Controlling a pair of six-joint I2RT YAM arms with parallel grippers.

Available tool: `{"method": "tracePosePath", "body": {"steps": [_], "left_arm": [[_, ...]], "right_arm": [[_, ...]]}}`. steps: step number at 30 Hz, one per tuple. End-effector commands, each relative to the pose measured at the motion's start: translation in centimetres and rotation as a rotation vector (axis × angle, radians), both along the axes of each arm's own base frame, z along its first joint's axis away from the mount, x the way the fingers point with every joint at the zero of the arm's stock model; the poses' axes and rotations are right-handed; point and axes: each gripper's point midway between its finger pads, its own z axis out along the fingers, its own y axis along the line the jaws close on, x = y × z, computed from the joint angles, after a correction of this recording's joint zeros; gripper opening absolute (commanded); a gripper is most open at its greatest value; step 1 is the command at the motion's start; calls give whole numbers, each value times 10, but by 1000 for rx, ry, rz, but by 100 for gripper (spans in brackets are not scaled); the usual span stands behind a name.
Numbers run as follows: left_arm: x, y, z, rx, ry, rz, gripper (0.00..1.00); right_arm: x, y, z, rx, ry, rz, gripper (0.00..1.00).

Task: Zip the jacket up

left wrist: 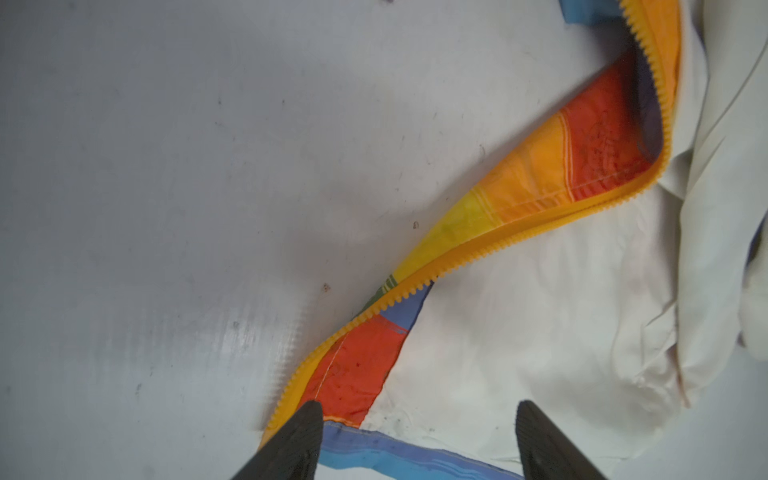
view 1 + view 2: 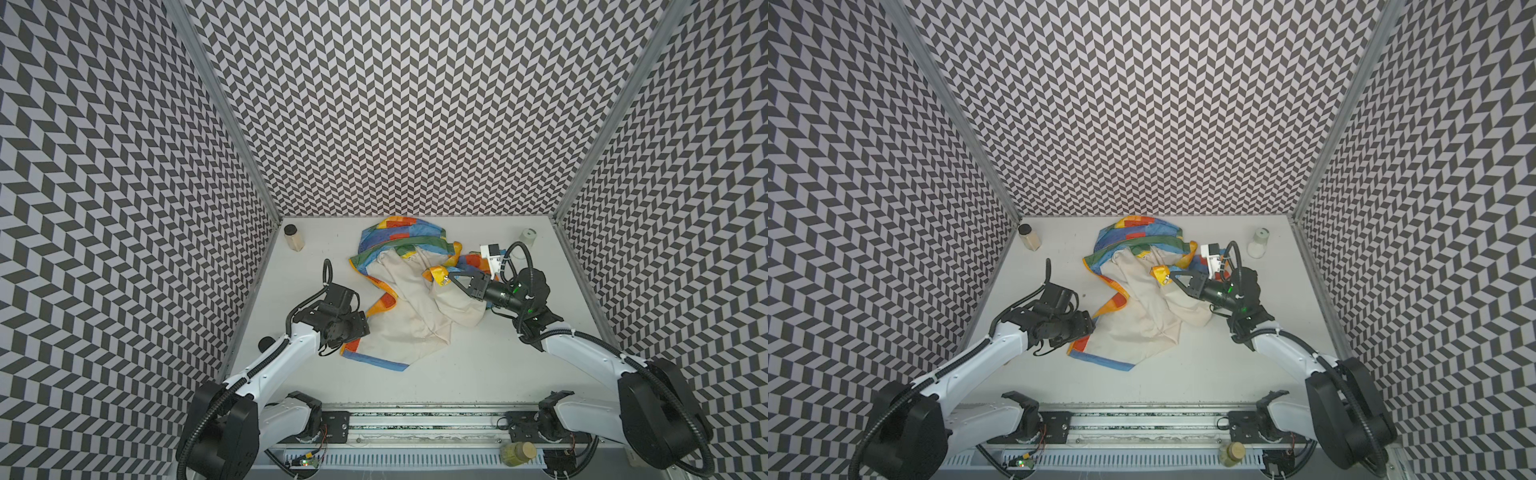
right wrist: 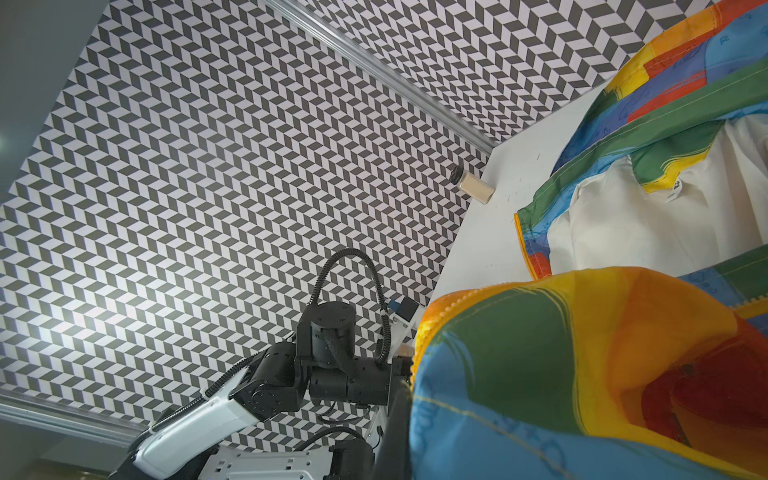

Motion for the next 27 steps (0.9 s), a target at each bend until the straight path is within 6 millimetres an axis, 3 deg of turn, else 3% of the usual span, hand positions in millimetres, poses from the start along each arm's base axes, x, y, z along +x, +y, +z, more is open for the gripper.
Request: {"method": "tracePosePath", "body": {"steps": [1,9,15,22,27], "left_arm": [[21,8,-2,172,-71,-34,76],[37,17,-9,424,3,-60,74],[44,1,-28,435,80,-151,67],[60,-8,-37,448,105,-179,60],[67,-9,-41,464,130,-177,42]], "right_arm": [[-6,-1,34,37,-86,31,0],[-10,-6,39,43,-79,48,0],[-10,-12,42,50,-81,37,0],[-9,-16,42,55,-78,37,0],[-7,-20,39,62,-69,29,0]]}}
